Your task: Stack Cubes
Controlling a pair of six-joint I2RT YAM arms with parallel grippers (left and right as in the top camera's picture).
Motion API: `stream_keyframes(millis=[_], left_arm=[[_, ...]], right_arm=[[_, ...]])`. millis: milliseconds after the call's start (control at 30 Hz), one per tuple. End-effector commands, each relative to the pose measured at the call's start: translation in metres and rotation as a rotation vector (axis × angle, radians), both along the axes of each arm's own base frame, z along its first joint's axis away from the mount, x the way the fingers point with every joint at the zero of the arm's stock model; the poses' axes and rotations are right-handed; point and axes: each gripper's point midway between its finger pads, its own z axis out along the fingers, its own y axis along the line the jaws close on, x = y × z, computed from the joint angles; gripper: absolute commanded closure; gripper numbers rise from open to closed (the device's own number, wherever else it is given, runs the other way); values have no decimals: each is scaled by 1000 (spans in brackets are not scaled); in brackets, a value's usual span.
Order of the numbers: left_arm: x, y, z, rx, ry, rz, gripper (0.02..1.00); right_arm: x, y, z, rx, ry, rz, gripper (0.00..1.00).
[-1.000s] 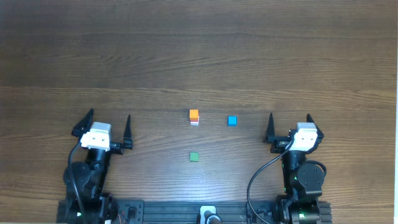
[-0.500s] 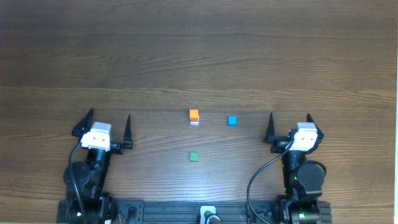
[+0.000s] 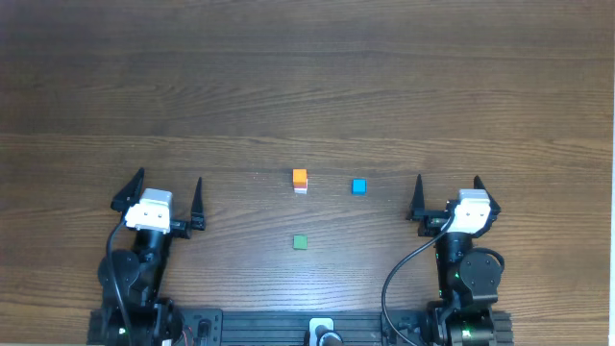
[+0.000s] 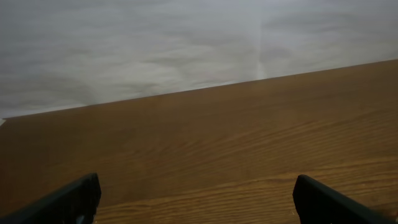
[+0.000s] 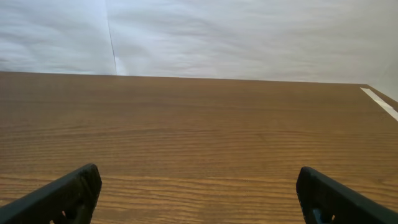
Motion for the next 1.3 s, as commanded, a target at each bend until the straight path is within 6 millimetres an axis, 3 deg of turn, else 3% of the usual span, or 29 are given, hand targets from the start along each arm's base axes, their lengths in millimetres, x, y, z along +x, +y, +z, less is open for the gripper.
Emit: stream_keyframes(millis=[33,167,267,300,533,767,967,1300], left_arm=[[0,-1,-1,21,-5,-10,18],[0,-1,-1,21,-5,-10,18],[0,-1,-1,21,-5,-10,18],[0,-1,-1,21,-5,-10,18],[0,-1,-1,21,-5,-10,18],[0,-1,-1,21,-5,-10,18],[0,-1,-1,21,-5,-10,18],[0,-1,-1,21,-5,-10,18]], right_arm=[[1,7,10,62,-47,37,7],[0,12,37,361,-154,73,9],[-7,43,56,517,-156,267,12],[-9,44,63,545,-174,281,9],[-34,84,115,609,-147,546,9],[-27,95,134,629,94,538,9],[-12,111,126,637,409,523,7],[-12,180,71,504,890,510,9]])
